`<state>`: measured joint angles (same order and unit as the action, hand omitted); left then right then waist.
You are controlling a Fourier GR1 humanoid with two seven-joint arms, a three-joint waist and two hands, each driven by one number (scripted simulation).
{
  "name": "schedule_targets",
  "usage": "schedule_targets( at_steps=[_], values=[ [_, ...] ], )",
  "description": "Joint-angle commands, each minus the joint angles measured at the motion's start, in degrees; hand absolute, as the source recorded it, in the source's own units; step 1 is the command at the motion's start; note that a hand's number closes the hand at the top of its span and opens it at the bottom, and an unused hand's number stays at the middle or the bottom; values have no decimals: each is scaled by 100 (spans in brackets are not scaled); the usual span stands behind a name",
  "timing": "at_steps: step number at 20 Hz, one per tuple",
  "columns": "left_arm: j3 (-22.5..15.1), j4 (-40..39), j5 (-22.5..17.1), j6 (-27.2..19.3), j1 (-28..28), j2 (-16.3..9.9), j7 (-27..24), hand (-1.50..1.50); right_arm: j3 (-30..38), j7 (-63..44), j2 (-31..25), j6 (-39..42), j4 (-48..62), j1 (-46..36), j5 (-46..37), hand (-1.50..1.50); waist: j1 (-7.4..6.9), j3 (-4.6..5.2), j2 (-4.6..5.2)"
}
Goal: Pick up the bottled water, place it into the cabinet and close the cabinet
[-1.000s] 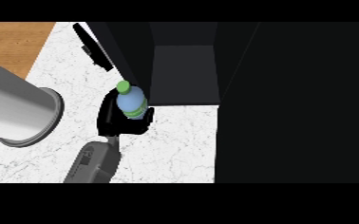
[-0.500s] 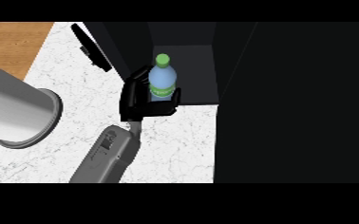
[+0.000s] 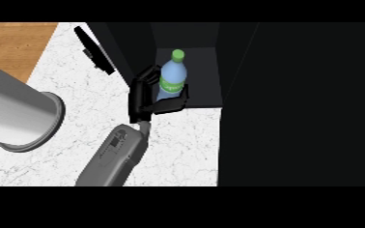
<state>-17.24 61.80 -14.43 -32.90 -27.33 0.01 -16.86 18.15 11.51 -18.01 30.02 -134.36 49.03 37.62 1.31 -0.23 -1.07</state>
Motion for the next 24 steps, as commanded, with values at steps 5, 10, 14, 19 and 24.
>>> schedule_targets(
  at_steps=[5, 10, 14, 19, 24],
  values=[
    [162, -972, -288, -36, -1228, -1, 499, 150, -50, -163, 45, -90, -603, 170, 570, -150, 236, 37, 175],
    [51, -1157, -199, -437, -1397, -1, 362, 150, -39, -133, -134, -61, -575, 23, 605, -150, 308, 40, 207],
    [622, -2201, -234, -175, -2166, -3, 62, 150, -91, -78, 24, 30, -739, 307, 413, -150, 341, 41, 212],
    [840, -3245, -93, 95, -2779, -211, -269, 150, -13, -107, -87, -81, -603, 138, 521, -150, 267, 38, 227],
    [944, -4127, -3, -35, -3252, -4, -463, -150, -27, -112, -227, -80, -338, -84, 493, -150, 296, 35, 266]
  ],
)
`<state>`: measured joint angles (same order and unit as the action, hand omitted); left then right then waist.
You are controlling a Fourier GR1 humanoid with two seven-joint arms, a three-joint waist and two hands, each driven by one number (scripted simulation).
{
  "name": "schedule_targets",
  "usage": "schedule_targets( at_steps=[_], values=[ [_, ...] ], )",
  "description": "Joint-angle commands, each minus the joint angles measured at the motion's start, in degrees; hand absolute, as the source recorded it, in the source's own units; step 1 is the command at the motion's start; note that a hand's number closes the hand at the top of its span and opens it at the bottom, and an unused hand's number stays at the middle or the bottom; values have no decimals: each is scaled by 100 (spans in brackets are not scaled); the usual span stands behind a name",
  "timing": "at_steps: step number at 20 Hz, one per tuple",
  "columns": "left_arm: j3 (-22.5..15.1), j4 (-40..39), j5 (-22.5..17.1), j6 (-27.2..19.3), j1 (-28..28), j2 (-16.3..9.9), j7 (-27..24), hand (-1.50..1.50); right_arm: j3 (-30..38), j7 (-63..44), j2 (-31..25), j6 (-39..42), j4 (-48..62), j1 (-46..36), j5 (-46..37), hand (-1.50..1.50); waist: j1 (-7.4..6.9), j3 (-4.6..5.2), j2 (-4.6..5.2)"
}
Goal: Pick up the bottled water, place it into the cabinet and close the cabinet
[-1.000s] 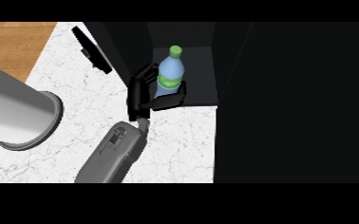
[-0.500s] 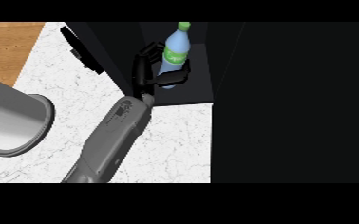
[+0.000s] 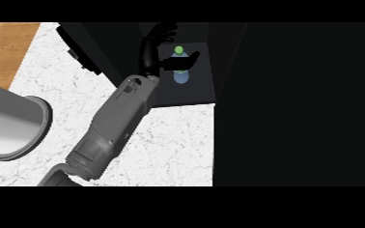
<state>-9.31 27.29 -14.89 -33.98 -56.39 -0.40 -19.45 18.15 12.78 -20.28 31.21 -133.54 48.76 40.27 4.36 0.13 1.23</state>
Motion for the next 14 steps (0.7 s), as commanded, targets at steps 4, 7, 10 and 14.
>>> schedule_targets(
  at_steps=[4, 7, 10, 14],
  values=[
    [303, -1051, 43, 311, -496, -169, -377, -150, 155, -88, -47, 15, -444, 45, 402, -150, -6, -2, 6],
    [521, -1185, -90, 237, -655, 21, -499, -150, 141, -172, -1, -135, -571, 86, 384, -150, -15, 1, 7],
    [490, -1286, 4, 559, -793, -227, -769, -150, 165, -94, -83, 18, -451, 50, 396, -150, 9, 2, 25],
    [618, -1103, -311, 601, -887, 37, -1142, -150, 135, -181, -87, -152, -576, -17, 425, -150, 36, 4, 12]
  ],
)
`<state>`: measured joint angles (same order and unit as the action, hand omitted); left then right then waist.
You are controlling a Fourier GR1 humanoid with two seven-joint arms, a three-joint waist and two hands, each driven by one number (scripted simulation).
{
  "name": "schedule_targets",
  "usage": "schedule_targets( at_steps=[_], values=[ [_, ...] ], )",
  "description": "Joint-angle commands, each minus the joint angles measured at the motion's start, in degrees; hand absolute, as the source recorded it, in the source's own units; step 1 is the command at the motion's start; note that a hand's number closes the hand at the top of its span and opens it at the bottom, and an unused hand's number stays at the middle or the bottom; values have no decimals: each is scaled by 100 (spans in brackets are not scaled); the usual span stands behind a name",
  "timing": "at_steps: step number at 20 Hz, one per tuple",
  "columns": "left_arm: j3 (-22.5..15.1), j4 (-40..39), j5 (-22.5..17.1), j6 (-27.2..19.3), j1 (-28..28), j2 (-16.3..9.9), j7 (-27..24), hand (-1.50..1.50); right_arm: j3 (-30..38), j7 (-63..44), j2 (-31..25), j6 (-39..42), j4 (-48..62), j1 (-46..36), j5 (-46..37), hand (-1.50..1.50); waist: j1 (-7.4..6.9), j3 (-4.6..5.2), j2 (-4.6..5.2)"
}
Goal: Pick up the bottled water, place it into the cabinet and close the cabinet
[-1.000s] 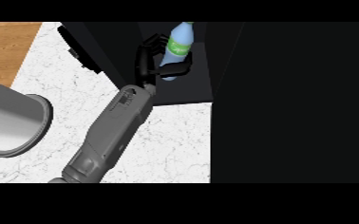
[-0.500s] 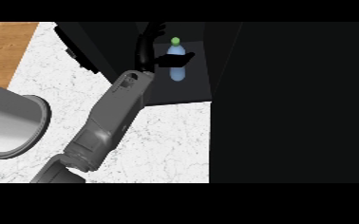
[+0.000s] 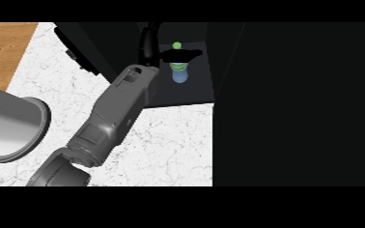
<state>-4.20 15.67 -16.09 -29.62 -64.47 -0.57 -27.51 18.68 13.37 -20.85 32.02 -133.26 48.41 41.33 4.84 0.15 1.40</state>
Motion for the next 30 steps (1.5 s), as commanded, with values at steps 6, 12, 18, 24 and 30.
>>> schedule_targets(
  at_steps=[6, 12, 18, 24, 30],
  values=[
    [118, 50, -343, 579, -131, 56, -789, -150, -44, -515, -76, -603, -612, -321, 255, -150, -138, -4, -37],
    [-95, 227, -765, 466, -102, 57, -880, -150, 136, -649, -83, -578, -989, -71, 423, -150, -87, -4, -95],
    [-983, 1132, -1593, 581, 694, 57, -885, -150, -22, -783, 35, -794, -788, -451, 119, -150, -173, -7, -130],
    [-1763, 2715, -1696, 563, 1828, 57, -378, -150, 176, -897, 36, -835, -842, -295, 232, -150, -500, -9, -216],
    [-2630, 3985, -1915, 109, 3150, 57, -748, -150, 187, -922, 174, -734, -1053, -10, 202, -150, -443, -8, -194]
  ],
)
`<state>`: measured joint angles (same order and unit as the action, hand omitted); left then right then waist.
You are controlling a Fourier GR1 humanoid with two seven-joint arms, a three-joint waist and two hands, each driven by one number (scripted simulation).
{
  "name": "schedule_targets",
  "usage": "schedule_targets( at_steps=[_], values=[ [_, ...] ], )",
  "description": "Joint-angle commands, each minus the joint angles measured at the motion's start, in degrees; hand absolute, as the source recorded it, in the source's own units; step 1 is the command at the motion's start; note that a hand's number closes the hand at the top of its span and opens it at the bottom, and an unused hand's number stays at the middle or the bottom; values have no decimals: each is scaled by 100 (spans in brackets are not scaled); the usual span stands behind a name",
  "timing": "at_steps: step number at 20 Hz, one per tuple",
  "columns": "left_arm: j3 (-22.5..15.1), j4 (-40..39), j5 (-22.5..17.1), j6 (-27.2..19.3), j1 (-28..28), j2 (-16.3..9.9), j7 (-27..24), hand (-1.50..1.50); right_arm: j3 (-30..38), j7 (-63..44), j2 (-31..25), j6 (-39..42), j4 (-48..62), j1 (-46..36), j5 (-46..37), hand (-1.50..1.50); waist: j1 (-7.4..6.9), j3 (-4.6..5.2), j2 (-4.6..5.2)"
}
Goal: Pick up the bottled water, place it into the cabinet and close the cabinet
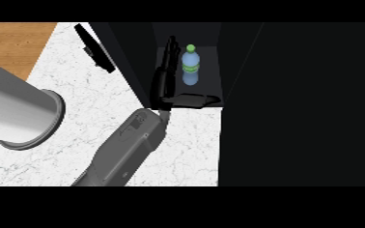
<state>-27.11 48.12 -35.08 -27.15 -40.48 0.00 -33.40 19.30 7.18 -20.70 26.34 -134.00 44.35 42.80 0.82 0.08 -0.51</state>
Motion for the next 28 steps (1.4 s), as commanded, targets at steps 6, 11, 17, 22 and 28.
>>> schedule_targets(
  at_steps=[6, 11, 17, 22, 28],
  values=[
    [-940, 2257, 228, -300, 2019, -119, 147, -150, 202, -341, 72, -313, -814, -18, -28, -150, -152, -3, 12],
    [-1608, 3371, 486, -262, 2817, -547, 340, 150, 250, -348, -31, 129, -990, 350, 56, 150, -88, -3, -4],
    [-1643, 4438, 413, 57, 3601, -1460, 499, 150, -123, -597, -212, 322, -1367, 431, -93, 150, -99, 4, 7],
    [-1256, 4893, 304, 513, 4226, -2332, 199, 150, -252, -580, -248, 512, -1328, 402, -312, 150, -86, 7, 17],
    [-753, 5356, 11, 843, 4627, -3063, 237, 150, -693, -506, -506, 1471, -1392, 626, -635, 150, -23, 7, -14]
  ],
)
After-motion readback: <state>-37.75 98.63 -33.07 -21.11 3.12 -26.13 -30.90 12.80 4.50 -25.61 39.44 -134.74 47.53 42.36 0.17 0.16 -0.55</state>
